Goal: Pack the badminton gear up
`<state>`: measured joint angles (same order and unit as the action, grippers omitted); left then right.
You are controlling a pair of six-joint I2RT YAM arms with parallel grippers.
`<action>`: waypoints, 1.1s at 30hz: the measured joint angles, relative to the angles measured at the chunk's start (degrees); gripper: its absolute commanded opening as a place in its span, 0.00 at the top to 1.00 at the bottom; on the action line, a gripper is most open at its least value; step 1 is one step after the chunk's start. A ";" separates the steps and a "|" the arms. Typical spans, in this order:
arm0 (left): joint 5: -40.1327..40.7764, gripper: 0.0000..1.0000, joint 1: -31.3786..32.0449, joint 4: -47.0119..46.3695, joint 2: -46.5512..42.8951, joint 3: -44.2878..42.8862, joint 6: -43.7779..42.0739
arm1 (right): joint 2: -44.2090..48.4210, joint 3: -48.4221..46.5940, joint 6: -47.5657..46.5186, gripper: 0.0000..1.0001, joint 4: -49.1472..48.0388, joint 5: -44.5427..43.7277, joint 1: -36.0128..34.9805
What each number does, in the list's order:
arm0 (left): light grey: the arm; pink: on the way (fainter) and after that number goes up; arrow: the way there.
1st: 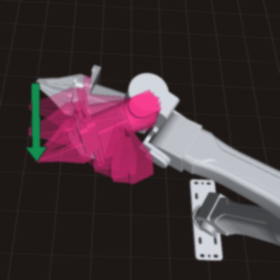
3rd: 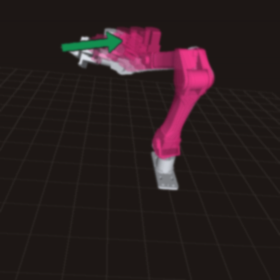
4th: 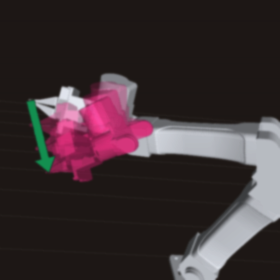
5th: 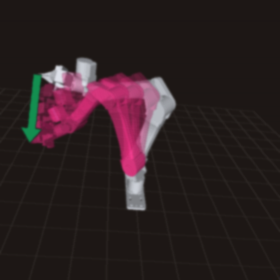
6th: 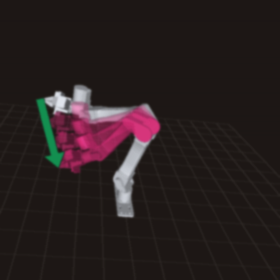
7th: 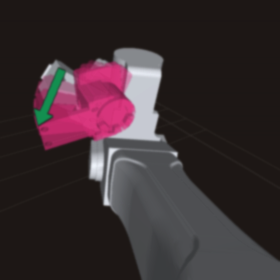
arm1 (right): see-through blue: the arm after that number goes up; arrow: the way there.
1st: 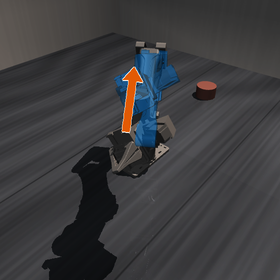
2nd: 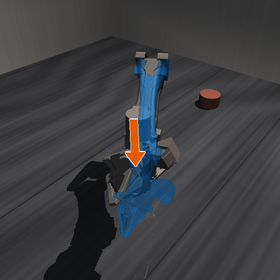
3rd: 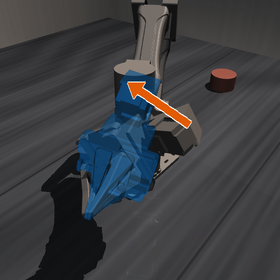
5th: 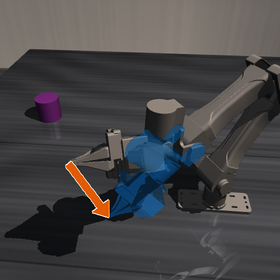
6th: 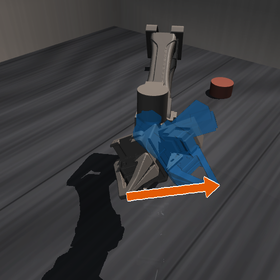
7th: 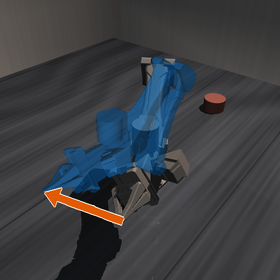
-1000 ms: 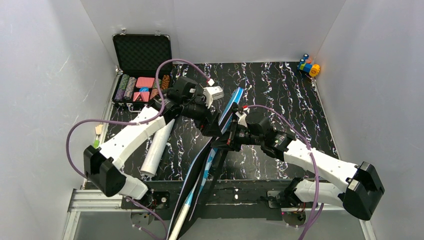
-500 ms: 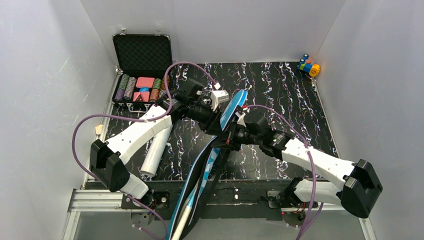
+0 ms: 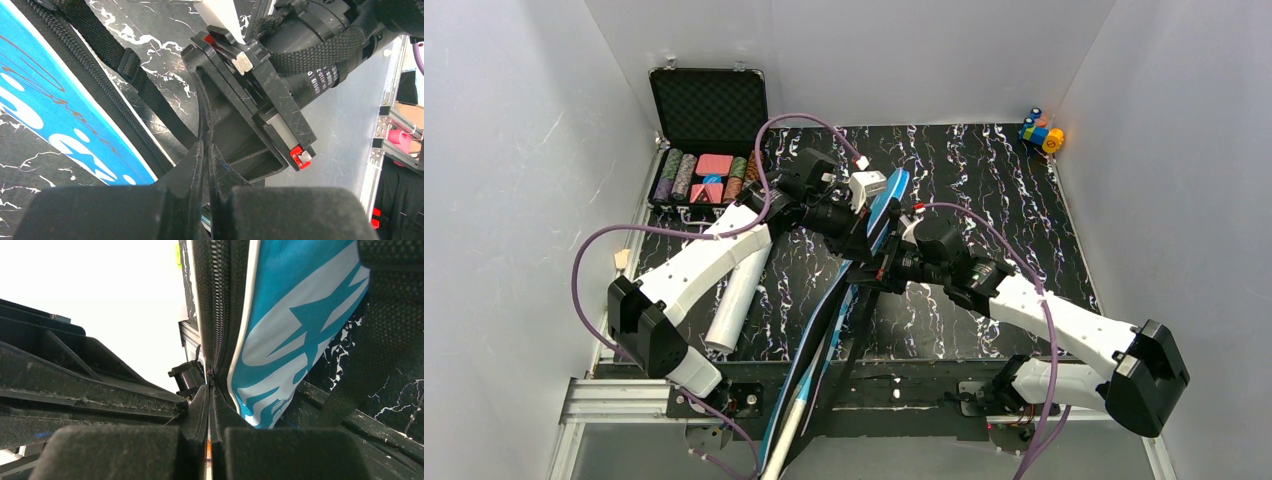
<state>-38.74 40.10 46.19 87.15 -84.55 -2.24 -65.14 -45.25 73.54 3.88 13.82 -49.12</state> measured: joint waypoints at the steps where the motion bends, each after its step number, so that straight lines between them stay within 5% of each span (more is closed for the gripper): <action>1: 0.42 1.00 0.11 0.20 0.20 -0.42 0.35 | 0.04 -0.02 0.02 0.99 0.00 -0.15 0.07; 10: 2.89 1.00 0.24 3.54 2.71 -6.19 3.10 | 1.01 -0.02 1.29 0.99 -1.84 -2.97 0.31; 11: 2.84 0.93 0.20 3.76 3.02 -6.64 3.43 | 1.16 -0.02 1.31 0.99 -1.88 -3.39 0.31; 16: 4.31 0.06 -0.46 2.45 3.34 -7.30 3.50 | 2.12 0.04 1.01 0.99 -1.11 -3.52 -0.07; 17: 5.18 0.02 -1.05 1.57 3.32 -7.34 3.39 | 2.34 0.04 1.01 0.99 -0.85 -2.97 -0.37; 29: 13.88 0.02 -3.43 -3.15 -0.44 -6.73 0.33 | 2.08 0.07 0.72 0.99 -0.66 2.25 -2.01; 33: 13.09 0.11 -3.45 -3.85 -0.68 -3.78 -0.07 | 2.05 0.07 0.66 0.99 -0.63 2.45 -2.01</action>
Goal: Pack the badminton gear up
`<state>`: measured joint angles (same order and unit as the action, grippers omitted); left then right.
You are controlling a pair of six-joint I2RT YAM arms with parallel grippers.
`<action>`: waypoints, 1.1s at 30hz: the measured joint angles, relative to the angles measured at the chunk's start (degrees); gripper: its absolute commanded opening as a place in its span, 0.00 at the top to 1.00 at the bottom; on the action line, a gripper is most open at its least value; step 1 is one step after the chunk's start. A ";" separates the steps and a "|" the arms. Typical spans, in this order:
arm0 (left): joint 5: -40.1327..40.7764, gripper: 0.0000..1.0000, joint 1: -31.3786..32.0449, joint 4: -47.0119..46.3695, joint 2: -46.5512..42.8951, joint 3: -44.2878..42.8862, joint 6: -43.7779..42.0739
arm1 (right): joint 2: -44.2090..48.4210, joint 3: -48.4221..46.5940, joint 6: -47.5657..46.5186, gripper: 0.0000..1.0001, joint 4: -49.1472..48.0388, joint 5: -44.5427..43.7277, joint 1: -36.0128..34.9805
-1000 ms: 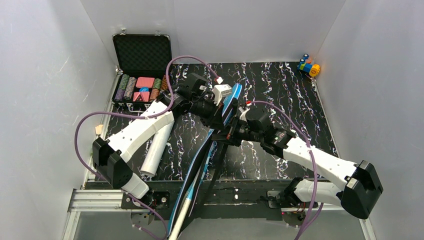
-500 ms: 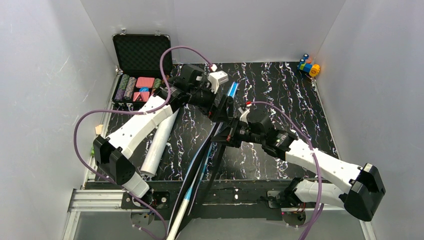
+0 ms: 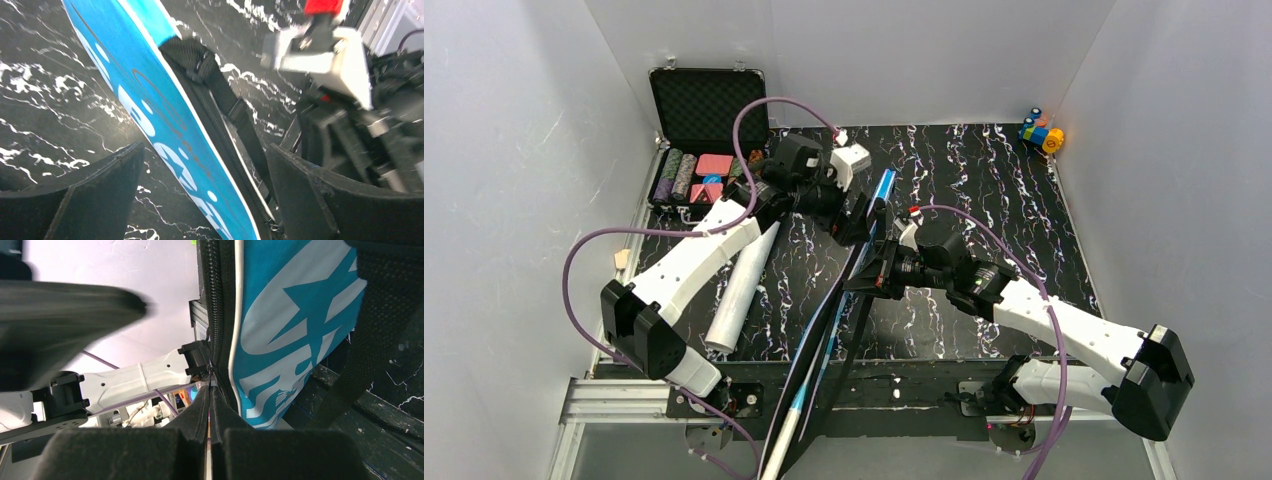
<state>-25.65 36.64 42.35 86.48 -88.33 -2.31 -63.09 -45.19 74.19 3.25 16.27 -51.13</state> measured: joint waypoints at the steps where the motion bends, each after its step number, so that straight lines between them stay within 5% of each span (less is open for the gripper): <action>1: -0.44 0.14 0.00 -0.07 0.00 1.36 -0.09 | 0.00 0.00 -0.04 0.99 0.00 0.00 0.00; 6: -2.49 0.31 0.00 0.74 -0.02 6.99 -0.24 | 0.00 0.00 -0.28 0.99 0.00 0.00 0.00; 13: -6.19 0.99 0.33 0.87 -0.07 8.39 0.55 | -0.15 0.00 -0.50 0.99 -0.11 -0.09 0.00; 33: -1.16 1.00 0.66 0.83 2.51 1.05 5.49 | -3.32 -7.96 -2.82 0.99 7.96 -0.24 -0.20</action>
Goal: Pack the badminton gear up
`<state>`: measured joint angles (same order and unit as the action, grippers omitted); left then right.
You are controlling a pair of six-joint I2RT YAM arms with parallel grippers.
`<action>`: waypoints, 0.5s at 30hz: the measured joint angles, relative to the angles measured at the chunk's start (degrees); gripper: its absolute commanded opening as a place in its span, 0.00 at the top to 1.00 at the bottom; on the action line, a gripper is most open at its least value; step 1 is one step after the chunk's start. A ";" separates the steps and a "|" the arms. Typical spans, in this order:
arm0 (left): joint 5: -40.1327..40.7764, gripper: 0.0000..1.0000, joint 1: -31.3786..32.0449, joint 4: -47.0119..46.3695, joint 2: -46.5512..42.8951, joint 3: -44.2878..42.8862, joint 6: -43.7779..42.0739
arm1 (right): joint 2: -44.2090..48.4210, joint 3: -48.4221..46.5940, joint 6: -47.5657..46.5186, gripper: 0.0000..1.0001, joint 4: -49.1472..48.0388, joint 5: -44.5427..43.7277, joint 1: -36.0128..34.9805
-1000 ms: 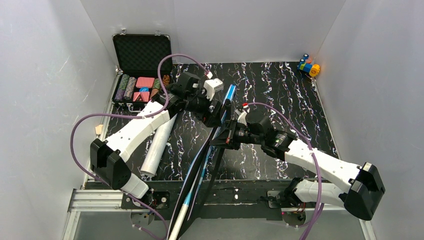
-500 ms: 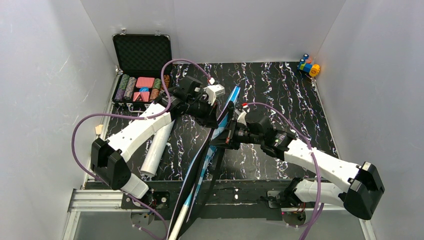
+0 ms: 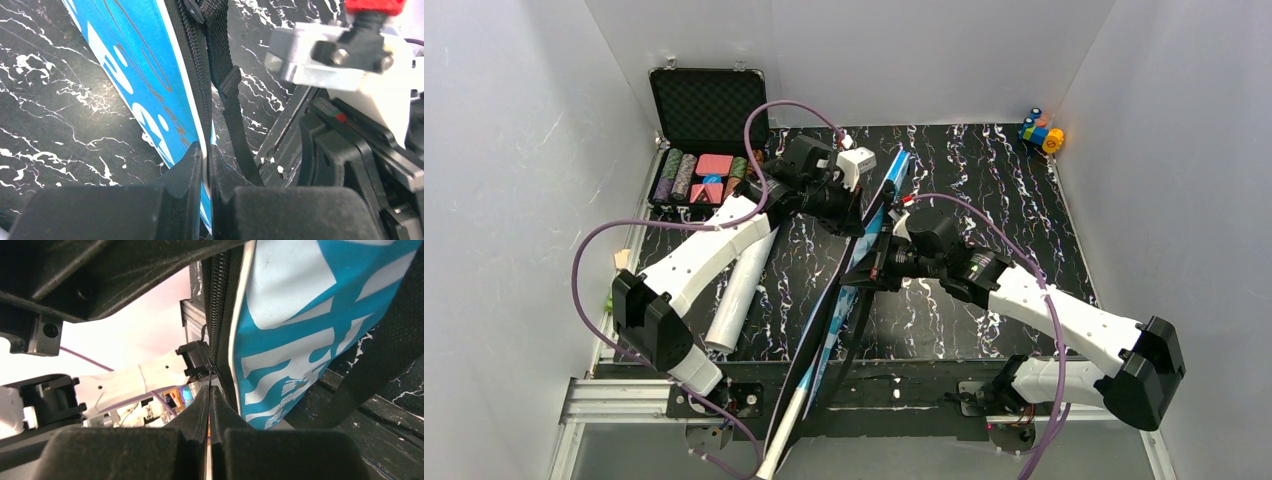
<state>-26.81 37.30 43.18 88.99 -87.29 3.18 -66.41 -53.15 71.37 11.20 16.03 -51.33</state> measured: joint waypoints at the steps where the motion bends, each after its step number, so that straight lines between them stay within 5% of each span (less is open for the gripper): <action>1: 0.59 1.00 0.00 -0.02 0.46 -0.24 0.11 | -0.28 -0.35 -0.13 0.99 0.63 -0.24 -0.22; 15: 3.91 1.00 -0.90 0.04 2.43 -0.33 0.31 | -2.67 -2.49 -0.61 0.99 5.44 -4.09 -6.19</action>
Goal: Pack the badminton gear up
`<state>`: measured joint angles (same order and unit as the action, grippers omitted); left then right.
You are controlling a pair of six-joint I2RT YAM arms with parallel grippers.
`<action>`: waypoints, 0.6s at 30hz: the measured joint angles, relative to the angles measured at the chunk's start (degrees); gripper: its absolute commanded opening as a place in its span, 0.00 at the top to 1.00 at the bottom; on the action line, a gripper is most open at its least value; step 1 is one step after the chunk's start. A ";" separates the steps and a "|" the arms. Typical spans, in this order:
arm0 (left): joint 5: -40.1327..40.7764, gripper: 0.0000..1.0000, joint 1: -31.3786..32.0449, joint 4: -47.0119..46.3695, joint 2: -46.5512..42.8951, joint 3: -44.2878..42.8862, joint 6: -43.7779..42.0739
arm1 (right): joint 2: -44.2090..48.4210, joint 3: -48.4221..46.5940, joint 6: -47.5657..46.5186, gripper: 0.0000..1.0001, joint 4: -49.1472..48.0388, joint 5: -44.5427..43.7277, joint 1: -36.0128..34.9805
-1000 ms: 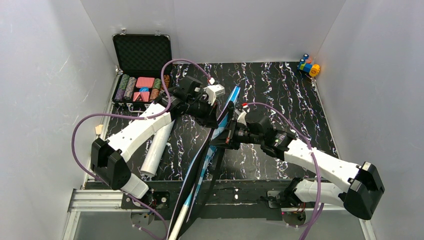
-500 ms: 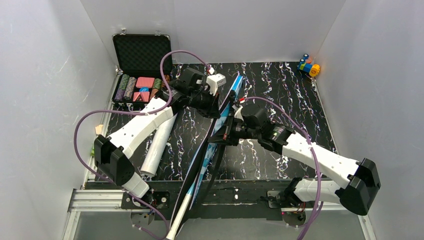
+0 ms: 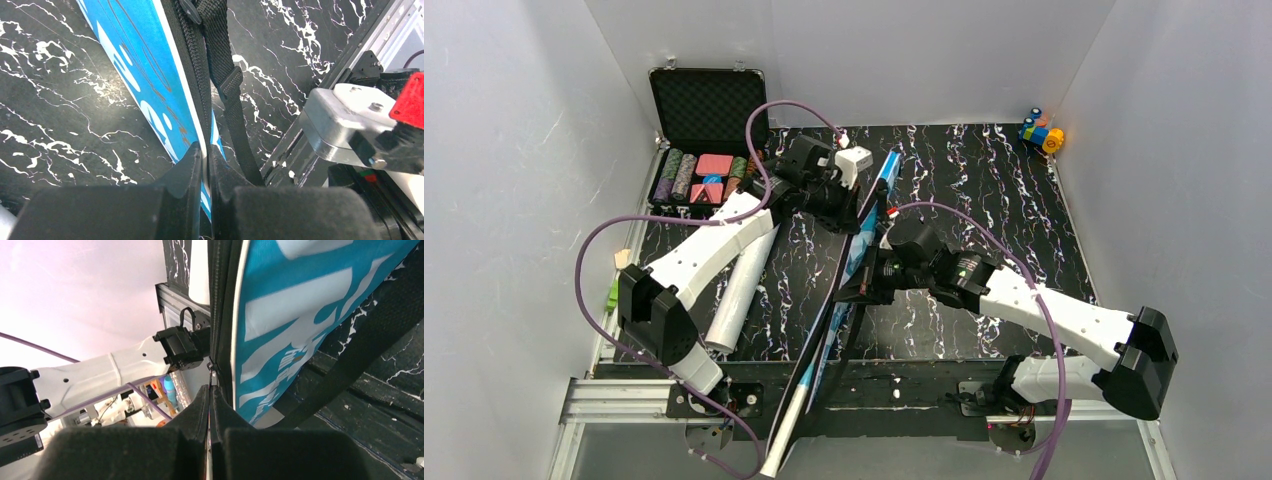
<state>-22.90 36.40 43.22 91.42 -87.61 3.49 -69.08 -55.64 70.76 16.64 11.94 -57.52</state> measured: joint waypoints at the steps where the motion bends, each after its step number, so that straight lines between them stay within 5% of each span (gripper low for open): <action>1: 0.00 1.00 -0.26 0.11 0.02 -0.09 0.00 | 0.00 0.00 0.02 0.99 0.02 -0.07 -0.24; 18: 1.29 1.00 -6.99 0.11 6.12 -6.75 0.07 | 4.48 0.04 0.42 0.99 8.37 4.76 -3.34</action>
<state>-21.61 29.41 43.33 97.54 -94.37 3.55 -64.60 -55.59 71.18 25.02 16.71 -60.86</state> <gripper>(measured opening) 0.036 0.020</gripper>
